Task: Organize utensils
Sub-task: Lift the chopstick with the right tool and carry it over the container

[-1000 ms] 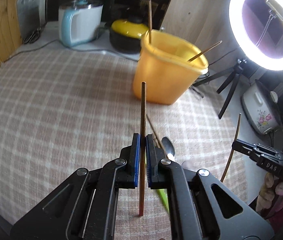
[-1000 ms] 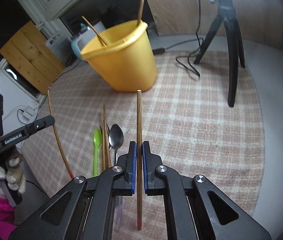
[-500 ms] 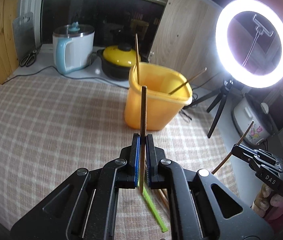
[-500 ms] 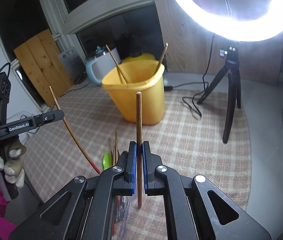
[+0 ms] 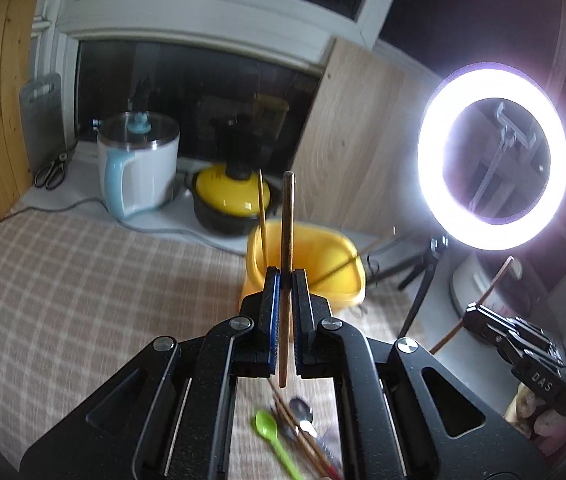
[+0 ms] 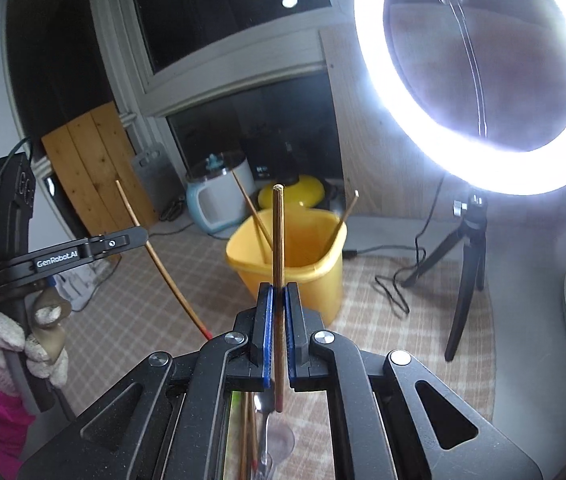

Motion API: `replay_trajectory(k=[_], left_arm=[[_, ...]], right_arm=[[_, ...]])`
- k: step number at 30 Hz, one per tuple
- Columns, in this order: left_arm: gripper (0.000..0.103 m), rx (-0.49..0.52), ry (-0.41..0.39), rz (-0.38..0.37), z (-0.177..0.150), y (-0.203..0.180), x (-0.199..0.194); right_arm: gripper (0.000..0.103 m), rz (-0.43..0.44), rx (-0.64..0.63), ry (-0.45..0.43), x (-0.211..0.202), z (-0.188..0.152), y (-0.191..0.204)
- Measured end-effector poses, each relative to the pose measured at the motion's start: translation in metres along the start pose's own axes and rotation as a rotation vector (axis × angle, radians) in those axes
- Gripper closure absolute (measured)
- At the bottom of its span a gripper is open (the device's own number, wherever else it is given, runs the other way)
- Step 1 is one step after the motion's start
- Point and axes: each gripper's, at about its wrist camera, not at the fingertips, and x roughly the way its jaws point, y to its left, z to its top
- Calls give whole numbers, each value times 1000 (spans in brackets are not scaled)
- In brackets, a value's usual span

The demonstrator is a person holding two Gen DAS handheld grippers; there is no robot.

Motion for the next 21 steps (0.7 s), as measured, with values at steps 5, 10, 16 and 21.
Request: replay_trajectory(k=[5, 10, 16, 21], left_arm=[[100, -7, -58, -4, 26, 2, -3], [100, 4, -103, -7, 48, 1, -5], [100, 21, -107, -18, 67, -4, 10], [100, 42, -102, -24, 80, -12, 28]], right_arm=[[99, 5, -23, -62, -4, 23, 8], [99, -3, -37, -108, -6, 40, 13], [99, -29, -65, -157, -4, 59, 20], [99, -46, -82, -186, 2, 70, 25]])
